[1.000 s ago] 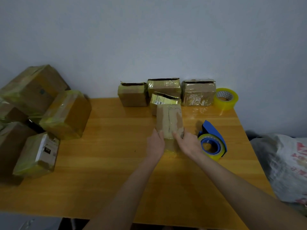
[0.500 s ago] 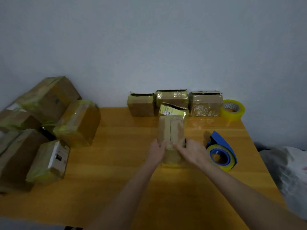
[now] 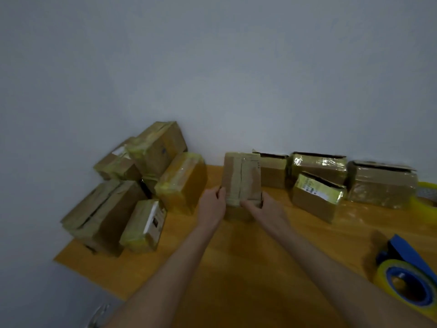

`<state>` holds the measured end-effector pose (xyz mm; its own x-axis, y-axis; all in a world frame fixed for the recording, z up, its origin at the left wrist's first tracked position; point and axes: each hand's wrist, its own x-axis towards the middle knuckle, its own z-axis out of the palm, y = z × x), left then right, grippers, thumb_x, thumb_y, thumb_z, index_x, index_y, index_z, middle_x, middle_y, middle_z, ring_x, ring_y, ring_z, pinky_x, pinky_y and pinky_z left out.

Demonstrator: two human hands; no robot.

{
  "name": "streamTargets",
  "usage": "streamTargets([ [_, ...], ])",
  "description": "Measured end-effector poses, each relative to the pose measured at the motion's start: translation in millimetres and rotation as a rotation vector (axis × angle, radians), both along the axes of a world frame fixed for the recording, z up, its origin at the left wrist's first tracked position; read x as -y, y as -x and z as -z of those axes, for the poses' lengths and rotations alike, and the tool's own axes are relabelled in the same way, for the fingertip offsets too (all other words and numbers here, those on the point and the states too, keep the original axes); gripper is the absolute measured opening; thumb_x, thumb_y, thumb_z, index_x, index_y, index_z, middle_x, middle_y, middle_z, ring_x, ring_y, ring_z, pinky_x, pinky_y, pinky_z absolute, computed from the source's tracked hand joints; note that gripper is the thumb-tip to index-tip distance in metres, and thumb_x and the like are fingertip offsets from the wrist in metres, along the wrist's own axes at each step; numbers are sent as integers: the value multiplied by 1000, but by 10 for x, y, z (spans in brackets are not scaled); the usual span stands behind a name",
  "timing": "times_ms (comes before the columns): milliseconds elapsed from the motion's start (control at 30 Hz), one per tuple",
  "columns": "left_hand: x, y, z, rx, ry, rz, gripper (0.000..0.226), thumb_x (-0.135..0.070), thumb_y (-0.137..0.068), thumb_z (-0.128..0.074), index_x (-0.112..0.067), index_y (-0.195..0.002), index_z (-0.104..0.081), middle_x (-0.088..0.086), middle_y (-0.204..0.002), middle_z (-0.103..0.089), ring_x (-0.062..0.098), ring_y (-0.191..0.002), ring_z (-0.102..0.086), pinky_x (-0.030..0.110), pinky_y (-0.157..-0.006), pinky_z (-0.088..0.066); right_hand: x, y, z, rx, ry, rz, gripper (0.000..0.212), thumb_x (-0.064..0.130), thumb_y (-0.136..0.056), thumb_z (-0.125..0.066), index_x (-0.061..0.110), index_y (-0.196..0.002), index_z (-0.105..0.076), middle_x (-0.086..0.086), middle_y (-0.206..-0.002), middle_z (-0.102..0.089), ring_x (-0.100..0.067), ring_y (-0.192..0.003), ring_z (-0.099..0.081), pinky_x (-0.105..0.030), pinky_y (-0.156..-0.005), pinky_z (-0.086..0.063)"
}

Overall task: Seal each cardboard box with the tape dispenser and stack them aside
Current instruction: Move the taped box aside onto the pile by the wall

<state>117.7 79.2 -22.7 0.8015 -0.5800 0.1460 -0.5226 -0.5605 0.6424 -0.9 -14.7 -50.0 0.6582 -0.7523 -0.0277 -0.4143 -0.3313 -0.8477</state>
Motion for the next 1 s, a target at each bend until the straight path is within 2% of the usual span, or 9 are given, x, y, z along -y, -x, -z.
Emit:
streamTargets([
  [100,53,-440,-228,10,108,13,34,-28,-100,-45,-10,-126,-57,5,-117,-63,19,-107,-57,23,-81,-41,24,-485,-162,107,4,45,51,58,-83,-62,27,-123,-55,11,-107,-62,-8,-91,-57,-18,-67,-48],
  [167,51,-786,-344,-11,173,40,35,-28,-98,-50,-13,-129,-54,2,-119,-62,16,-106,-58,25,-86,-45,36,-858,-256,126,20,83,51,59,-82,-62,26,-121,-56,8,-110,-65,-11,-95,-60,-28,-76,-53],
  [233,25,-1174,-445,-40,202,75,34,-29,-98,-50,-16,-128,-52,1,-118,-62,12,-99,-57,26,-82,-48,10,-1260,-350,129,45,118,54,62,-82,-60,27,-122,-55,7,-113,-66,-16,-101,-62,-36,-82,-55],
  [367,-83,-1986,-690,23,161,74,37,-30,-98,-47,-14,-131,-51,4,-122,-58,17,-104,-55,30,-86,-46,-141,-2075,-595,88,79,191,66,70,-80,-53,28,-130,-47,4,-118,-64,-22,-102,-61,-32,-70,-46],
  [533,-244,-2706,-828,103,53,70,37,-28,-99,-42,-14,-131,-54,7,-122,-60,22,-106,-56,29,-77,-40,-359,-2843,-731,-61,70,257,71,73,-81,-47,22,-131,-42,-6,-121,-62,-32,-106,-60,-37,-74,-44],
  [633,-326,-2888,-790,102,-27,72,41,-27,-100,-41,-13,-139,-45,9,-132,-54,26,-117,-52,34,-84,-42,-448,-3067,-730,-102,69,264,68,68,-86,-46,20,-133,-43,-8,-124,-62,-33,-110,-59,-39,-82,-47],
  [733,-355,-2945,-766,182,-15,74,45,-25,-99,-42,-14,-142,-38,11,-141,-44,26,-128,-41,36,-98,-38,-557,-3251,-697,-138,126,244,67,70,-87,-42,21,-134,-44,-7,-123,-62,-32,-109,-59,-38,-81,-47],
  [867,-363,-2978,-817,213,31,108,39,-21,-99,-42,-16,-137,-44,8,-140,-42,23,-126,-42,32,-96,-37,-559,-3373,-722,-213,117,262,63,67,-92,-34,23,-135,-46,-7,-126,-61,-32,-112,-58,-40,-86,-47],
  [1000,-346,-2977,-808,313,36,148,35,-19,-98,-43,-16,-132,-50,7,-136,-46,21,-124,-43,30,-98,-37,-481,-3250,-739,-146,60,138,65,64,-95,-27,21,-143,-40,-8,-139,-53,-33,-124,-50,-43,-96,-43],
])
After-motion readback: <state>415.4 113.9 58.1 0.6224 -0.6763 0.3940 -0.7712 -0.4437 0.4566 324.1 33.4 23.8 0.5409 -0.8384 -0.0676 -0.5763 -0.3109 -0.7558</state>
